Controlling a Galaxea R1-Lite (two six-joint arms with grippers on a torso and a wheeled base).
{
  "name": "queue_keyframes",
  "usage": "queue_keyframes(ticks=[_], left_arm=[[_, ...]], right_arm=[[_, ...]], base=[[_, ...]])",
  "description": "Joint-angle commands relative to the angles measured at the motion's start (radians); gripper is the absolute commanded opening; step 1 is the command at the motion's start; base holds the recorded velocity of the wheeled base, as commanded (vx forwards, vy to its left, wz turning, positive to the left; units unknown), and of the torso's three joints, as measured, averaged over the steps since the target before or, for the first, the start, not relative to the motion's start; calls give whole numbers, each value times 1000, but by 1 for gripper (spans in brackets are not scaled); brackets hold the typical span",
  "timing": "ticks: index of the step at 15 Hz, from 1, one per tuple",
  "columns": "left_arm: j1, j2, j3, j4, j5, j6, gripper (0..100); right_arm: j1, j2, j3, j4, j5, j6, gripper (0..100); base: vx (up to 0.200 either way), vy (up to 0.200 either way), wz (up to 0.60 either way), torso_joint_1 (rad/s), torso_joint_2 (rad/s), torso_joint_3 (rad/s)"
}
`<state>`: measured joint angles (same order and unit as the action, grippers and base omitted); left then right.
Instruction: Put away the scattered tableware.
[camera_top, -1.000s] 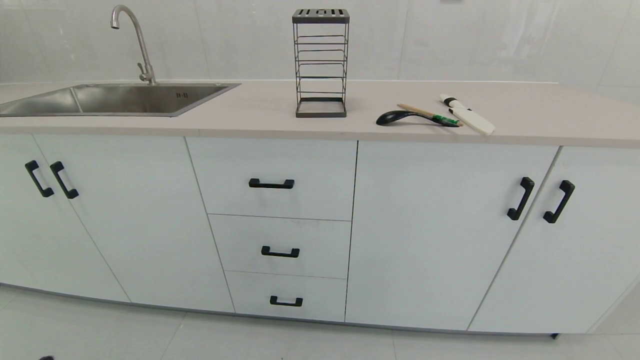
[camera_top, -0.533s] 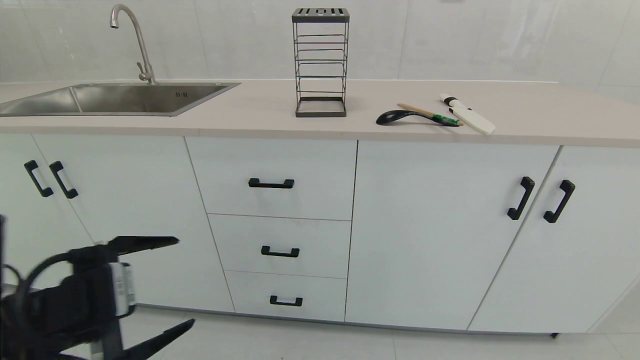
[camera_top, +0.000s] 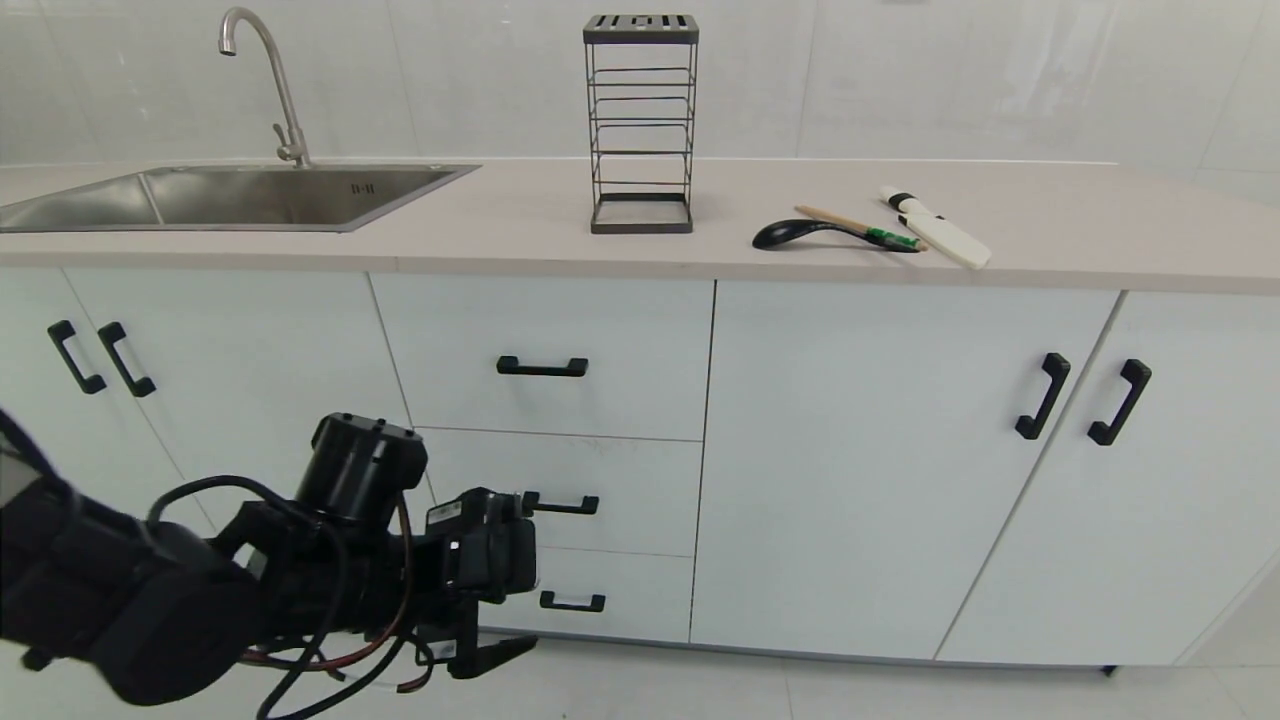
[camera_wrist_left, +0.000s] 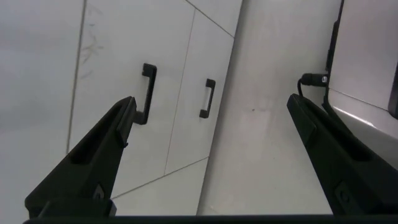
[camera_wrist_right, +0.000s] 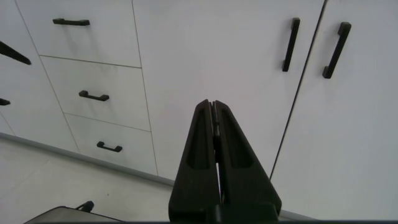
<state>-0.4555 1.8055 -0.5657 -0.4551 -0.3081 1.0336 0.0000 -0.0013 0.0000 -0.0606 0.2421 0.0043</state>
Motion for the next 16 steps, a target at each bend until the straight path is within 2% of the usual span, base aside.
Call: queue_keyframes(ticks=[1,5,8,10,14,16], left_arm=[[8,189,-97,-10,10,0,100],[41,359,-206,-39,17,3,100],[74,468,-278,-88,55,2,100],[81,543,-310,-163,72,-1,100],[104,623,-425,-168,73,-3,100],[117,646,-450,-168,72,-1,100]], right_arm=[[0,1,0,-1,0,2,0],[0,1,0,-1,0,5,0],[0,1,0,-2,0,6,0],[0,1,0,-2,0,6,0],[0,1,0,-2,0,6,0],[0,1,0,-2,-1,6,0]], base=[[0,0,0,0,0,0],[0,0,0,0,0,0],[0,0,0,0,0,0],[0,0,0,0,0,0],[0,0,0,0,0,0],[0,0,0,0,0,0]])
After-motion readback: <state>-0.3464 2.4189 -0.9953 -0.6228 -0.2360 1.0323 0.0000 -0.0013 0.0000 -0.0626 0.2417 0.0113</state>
